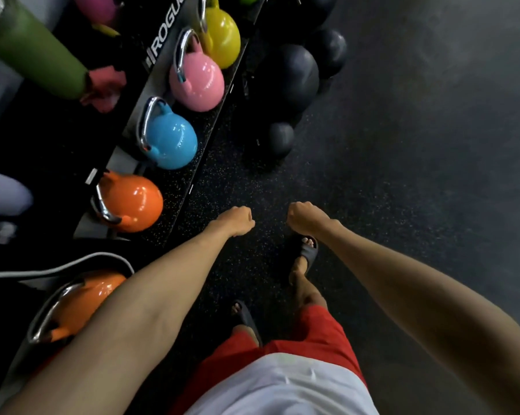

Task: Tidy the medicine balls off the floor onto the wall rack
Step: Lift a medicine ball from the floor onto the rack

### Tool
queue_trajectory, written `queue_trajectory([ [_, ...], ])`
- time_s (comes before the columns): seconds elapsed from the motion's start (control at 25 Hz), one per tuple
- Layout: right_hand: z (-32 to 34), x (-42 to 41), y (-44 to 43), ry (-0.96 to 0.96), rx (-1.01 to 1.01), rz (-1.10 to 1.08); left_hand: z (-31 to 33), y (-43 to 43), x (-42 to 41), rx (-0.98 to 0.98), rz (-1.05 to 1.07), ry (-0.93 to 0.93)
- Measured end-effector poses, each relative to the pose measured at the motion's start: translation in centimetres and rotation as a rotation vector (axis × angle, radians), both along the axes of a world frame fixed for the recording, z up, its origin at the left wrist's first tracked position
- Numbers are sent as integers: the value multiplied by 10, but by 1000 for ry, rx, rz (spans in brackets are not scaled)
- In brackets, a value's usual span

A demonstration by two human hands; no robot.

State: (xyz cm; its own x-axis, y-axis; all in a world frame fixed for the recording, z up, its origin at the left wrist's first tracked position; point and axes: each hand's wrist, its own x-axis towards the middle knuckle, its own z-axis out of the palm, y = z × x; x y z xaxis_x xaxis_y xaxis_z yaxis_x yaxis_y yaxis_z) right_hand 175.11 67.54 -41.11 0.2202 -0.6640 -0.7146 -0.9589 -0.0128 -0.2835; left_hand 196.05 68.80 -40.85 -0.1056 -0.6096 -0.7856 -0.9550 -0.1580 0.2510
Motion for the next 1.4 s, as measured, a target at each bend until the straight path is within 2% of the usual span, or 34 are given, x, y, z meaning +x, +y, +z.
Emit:
queue_trajectory([
  [0.44,-22,-55,-192,2,105,233,-18,-153,-60,44,329,58],
  [0.84,-59,-39,-340,61,117,462,-70,-263,-71,92,585,134],
  [1.16,-66,-45,-447,100,146,599,-89,-348,-94,35,848,204],
  [1.4,-112,-46,-519,96,221,778,-129,-395,-130,18,1098,197],
])
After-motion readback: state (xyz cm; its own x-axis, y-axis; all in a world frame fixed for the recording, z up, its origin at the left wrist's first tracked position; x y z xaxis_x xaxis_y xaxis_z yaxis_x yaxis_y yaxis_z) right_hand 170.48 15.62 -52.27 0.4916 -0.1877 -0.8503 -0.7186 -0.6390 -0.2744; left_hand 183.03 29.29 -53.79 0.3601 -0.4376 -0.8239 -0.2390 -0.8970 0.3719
